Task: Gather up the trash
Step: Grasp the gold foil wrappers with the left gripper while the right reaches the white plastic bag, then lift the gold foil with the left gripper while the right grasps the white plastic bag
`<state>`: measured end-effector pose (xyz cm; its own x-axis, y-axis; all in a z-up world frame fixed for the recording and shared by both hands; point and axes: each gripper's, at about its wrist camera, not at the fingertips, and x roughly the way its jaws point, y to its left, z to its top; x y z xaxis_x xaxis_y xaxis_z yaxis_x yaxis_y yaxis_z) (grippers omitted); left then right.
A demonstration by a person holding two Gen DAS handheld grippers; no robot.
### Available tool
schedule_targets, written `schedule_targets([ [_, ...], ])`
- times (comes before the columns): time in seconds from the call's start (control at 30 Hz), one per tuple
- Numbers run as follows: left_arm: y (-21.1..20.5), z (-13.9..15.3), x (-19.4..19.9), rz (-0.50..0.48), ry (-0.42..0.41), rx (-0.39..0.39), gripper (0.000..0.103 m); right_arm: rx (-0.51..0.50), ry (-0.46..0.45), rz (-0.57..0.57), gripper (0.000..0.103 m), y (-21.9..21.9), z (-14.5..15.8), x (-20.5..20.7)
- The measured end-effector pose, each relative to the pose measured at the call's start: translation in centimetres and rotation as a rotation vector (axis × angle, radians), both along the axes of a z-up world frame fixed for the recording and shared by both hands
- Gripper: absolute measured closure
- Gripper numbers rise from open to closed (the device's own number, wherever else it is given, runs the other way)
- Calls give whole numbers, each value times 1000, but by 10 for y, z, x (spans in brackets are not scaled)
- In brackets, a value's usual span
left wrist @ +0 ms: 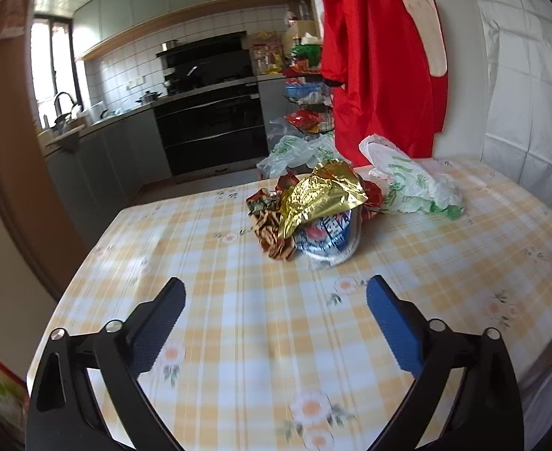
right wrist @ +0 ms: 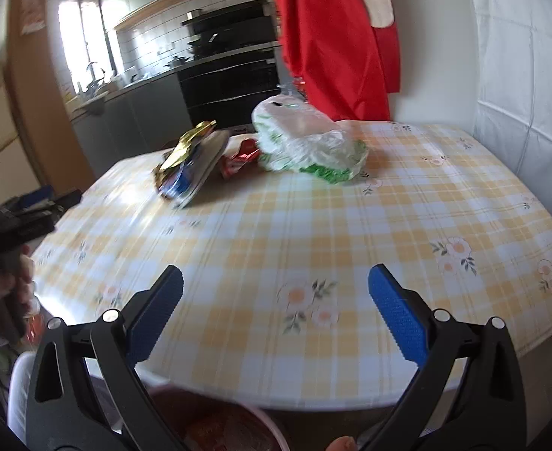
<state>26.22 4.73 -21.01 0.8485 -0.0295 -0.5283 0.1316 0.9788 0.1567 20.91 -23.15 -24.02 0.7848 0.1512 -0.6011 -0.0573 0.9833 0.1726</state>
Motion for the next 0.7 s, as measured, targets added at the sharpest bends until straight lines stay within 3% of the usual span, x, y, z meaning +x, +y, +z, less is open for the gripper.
schedule_targets([
  [0.17, -9, -19, 75, -63, 13, 101, 22, 49, 16, -40, 6, -15, 2, 40],
  [0.4, -31, -52, 139, -187, 21, 272, 32, 70, 44, -48, 6, -24, -5, 89],
  [0.7, -50, -70, 160, -273, -36, 430, 32, 57, 71, -1, 6, -15, -12, 127],
])
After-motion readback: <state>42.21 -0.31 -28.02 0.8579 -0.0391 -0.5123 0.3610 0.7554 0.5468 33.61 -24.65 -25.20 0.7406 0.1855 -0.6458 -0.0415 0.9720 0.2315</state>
